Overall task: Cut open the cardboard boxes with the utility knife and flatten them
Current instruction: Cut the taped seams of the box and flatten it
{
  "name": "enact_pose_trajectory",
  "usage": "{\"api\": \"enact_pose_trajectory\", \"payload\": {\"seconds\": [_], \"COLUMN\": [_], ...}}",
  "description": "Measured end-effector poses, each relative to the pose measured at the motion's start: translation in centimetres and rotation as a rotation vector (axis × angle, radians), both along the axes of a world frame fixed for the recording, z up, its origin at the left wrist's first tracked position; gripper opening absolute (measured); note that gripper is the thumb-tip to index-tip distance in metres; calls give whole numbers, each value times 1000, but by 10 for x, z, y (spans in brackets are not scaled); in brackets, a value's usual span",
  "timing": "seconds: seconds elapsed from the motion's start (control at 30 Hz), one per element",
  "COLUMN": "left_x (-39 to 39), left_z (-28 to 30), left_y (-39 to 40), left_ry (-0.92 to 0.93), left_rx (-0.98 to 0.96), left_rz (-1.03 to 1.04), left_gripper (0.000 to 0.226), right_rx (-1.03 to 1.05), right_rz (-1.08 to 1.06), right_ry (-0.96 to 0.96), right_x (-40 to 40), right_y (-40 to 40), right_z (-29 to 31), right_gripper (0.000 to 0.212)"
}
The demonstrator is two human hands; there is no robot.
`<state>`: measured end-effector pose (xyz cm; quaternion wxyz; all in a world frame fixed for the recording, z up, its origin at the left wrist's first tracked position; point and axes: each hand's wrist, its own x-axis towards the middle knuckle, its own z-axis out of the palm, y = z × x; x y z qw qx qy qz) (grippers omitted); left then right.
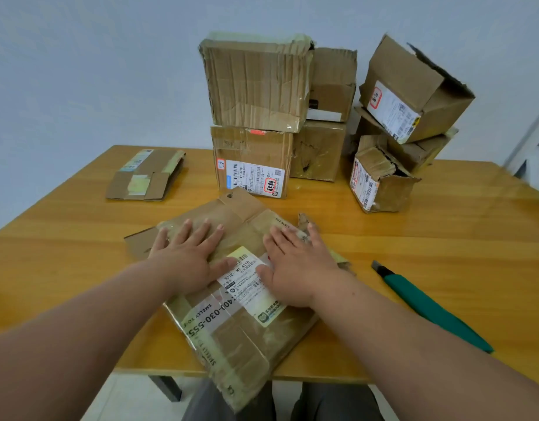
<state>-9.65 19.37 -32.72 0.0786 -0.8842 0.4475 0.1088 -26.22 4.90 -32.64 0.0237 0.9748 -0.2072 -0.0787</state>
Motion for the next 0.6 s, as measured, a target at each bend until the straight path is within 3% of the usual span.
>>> {"api": "enact_pose_trajectory", "payload": {"seconds": [0.13,0.2,0.3,0.47,0.6], "left_x": [-10,-12,-15,-19,-24], "left_z": [-4,-2,2,16,22], "left_y": [5,4,9,19,21], "left_ry": [-1,8,18,-11,-161], "left_rx": [-35,-26,8,122,92], "left_rz": [54,68,68,34,-17], "left_gripper": [100,94,93,90,74], "right_rx": [75,164,99,20,149], "right_rz": [100,94,88,-66,-164], "right_ry": [-99,-59,12,86,3], "right_x": [-3,-9,-10,-15,-34], "right_y": [27,36,32,30,26], "right_z": [-8,-12,-6,3,-4], "right_gripper": [79,83,81,76,70]}}
